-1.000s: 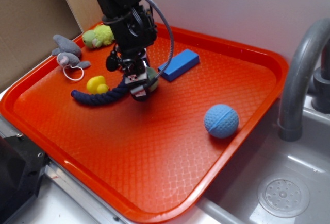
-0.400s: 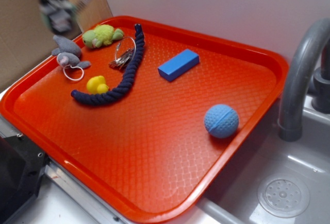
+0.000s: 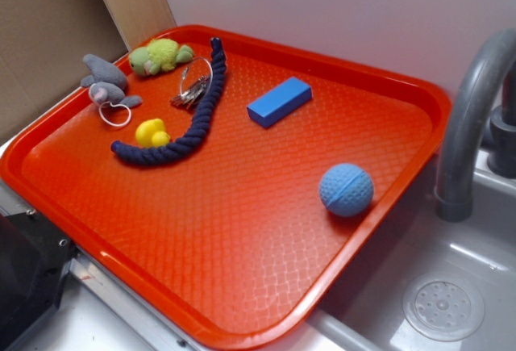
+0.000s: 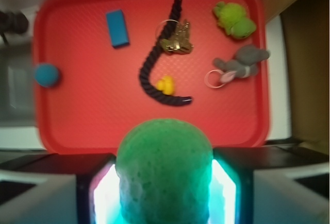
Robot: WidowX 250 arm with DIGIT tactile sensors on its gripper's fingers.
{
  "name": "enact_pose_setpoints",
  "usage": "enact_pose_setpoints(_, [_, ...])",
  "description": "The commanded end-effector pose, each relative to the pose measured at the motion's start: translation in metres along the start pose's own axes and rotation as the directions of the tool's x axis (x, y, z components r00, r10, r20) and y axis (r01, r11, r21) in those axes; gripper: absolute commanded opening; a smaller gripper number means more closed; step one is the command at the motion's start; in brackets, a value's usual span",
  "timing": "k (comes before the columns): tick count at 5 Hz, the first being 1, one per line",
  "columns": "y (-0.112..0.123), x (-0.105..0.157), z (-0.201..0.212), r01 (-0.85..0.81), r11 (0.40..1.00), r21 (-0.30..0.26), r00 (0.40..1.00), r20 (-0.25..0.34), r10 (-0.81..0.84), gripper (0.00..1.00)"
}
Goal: Grab the green ball.
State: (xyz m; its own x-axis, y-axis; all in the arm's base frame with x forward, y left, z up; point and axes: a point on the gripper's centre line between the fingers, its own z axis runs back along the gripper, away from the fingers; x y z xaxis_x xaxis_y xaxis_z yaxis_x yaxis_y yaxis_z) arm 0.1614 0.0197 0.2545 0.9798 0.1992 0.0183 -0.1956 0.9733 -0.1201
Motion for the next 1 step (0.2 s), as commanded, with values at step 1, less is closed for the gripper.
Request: enact_pose_setpoints(1, [-0.027,0.0058,-0.0108,-0.04,0.999,0.031,0.994,0.099,0.037,0.0])
